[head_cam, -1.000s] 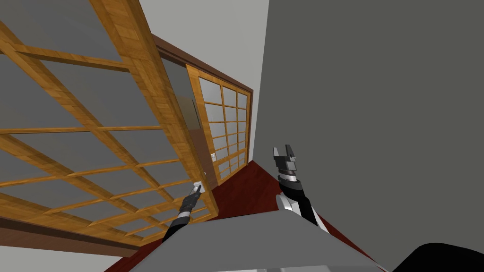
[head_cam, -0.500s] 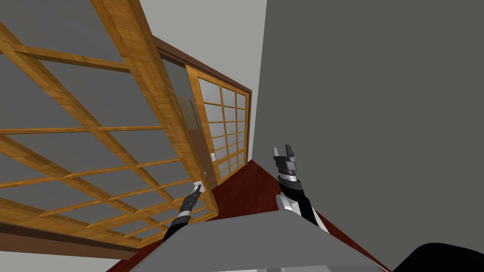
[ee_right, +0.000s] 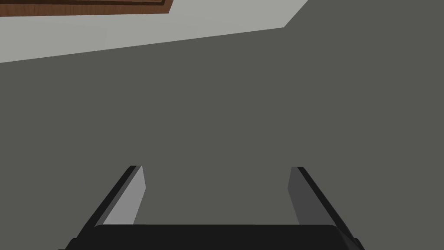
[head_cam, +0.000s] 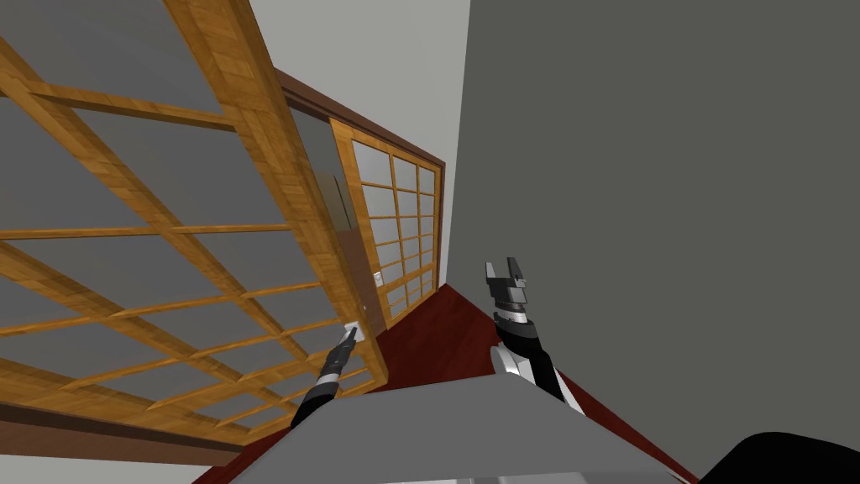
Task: Pull the door open
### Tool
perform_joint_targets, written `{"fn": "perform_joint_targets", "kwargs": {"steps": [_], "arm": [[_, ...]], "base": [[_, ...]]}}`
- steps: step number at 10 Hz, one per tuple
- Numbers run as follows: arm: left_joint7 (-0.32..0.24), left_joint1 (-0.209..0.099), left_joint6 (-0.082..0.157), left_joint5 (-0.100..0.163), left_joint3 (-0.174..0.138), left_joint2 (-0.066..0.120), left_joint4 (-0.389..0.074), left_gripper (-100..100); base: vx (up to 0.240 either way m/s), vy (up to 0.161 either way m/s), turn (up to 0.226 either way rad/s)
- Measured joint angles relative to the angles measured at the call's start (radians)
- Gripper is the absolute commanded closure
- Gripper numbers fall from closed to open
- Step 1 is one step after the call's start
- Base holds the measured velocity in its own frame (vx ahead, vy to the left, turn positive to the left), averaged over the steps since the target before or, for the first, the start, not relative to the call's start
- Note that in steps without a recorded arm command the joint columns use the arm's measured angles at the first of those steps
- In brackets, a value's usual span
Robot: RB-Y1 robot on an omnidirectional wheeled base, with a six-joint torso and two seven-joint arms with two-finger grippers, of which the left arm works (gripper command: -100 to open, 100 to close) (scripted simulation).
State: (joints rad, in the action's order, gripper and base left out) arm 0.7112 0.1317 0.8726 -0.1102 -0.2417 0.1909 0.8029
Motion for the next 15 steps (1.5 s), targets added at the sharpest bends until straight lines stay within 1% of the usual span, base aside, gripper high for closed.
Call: {"fn": "perform_joint_targets", "kwargs": {"steps": [3,7,9,12,13,15], "arm": [[-0.075,-0.01,0.003,0.022,0.007,0.005,-0.013,100],[-0.163,-0.012,0.0,0.046,0.016,0.008,-0.011,100],[-0.215,-0.02,0.003,0.066,0.021,0.012,-0.023,100],[-0.284,-0.027,0.004,0.084,0.028,0.015,-0.032,100],[-0.309,-0.025,-0.001,0.093,0.032,0.016,-0.024,100],[-0.35,-0.034,0.003,0.107,0.034,0.019,-0.038,100]], "base": [[-0.04,0.017,-0.058],[-0.034,0.013,-0.04],[-0.049,0.013,-0.055],[-0.039,0.017,-0.047],[-0.031,0.009,-0.031],[-0.037,0.012,-0.046]]}}
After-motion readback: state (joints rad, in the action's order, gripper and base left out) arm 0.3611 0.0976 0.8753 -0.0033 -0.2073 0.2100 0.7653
